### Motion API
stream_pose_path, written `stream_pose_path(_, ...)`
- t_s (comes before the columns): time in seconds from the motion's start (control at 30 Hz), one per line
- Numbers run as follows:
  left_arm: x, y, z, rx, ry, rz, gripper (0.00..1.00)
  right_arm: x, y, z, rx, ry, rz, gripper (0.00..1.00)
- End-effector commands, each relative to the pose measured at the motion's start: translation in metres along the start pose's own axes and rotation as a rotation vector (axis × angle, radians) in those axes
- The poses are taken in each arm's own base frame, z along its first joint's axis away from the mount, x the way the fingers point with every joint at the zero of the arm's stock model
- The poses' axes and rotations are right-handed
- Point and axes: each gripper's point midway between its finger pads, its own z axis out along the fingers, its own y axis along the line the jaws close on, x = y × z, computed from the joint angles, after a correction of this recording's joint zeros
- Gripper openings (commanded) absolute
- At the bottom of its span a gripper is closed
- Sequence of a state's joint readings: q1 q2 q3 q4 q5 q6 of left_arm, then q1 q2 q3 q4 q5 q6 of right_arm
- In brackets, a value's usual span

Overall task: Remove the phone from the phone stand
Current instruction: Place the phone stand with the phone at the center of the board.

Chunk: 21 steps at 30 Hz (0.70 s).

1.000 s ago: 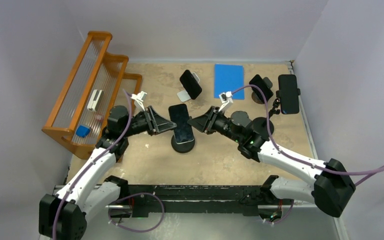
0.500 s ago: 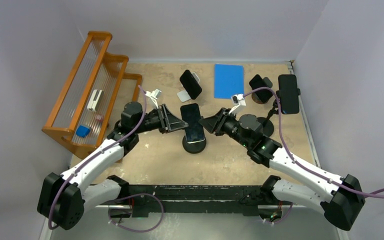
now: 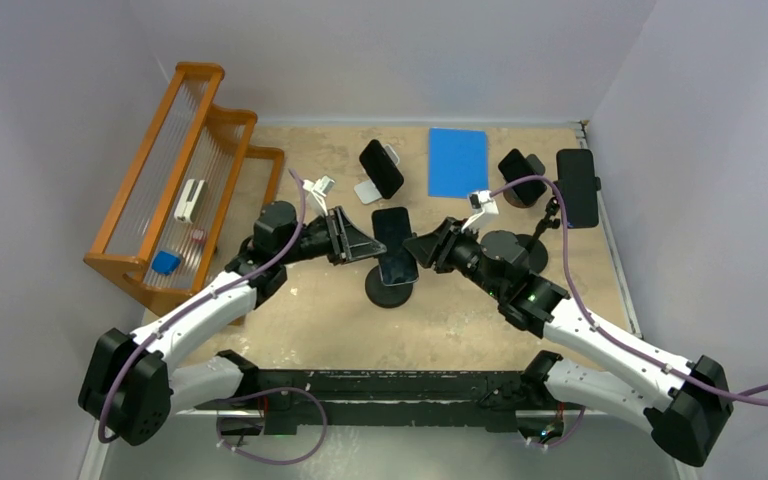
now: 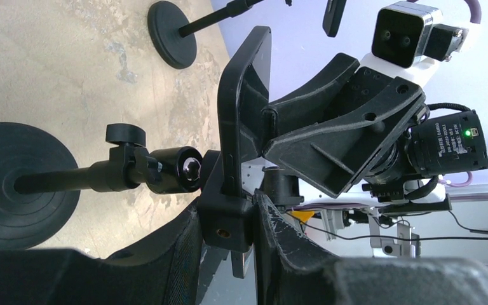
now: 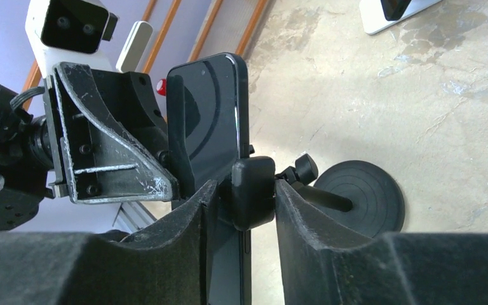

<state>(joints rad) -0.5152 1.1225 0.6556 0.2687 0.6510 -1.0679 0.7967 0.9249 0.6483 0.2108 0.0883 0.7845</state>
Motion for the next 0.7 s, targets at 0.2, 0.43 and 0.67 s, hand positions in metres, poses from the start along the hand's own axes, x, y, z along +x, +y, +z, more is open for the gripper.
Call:
stream_pose_path(0.2,-0.007,-0.022,0.007,0.071,0.002,0.107,0.04,-0.010,0.019,-0.003,-0.055,-0.026,-0.019,0.52)
stream_pose_path(0.43,-0.010,-0.025,0.005,0.054,-0.004,0.111,0.17,-0.017,0.020,-0.004,-0.045,-0.038,-0.037,0.65)
stream_pose_path(0.67,-0.013,-0.028,0.003,0.049,-0.016,0.124,0.28,-0.021,0.019,-0.006,-0.030,-0.051,-0.046,0.71)
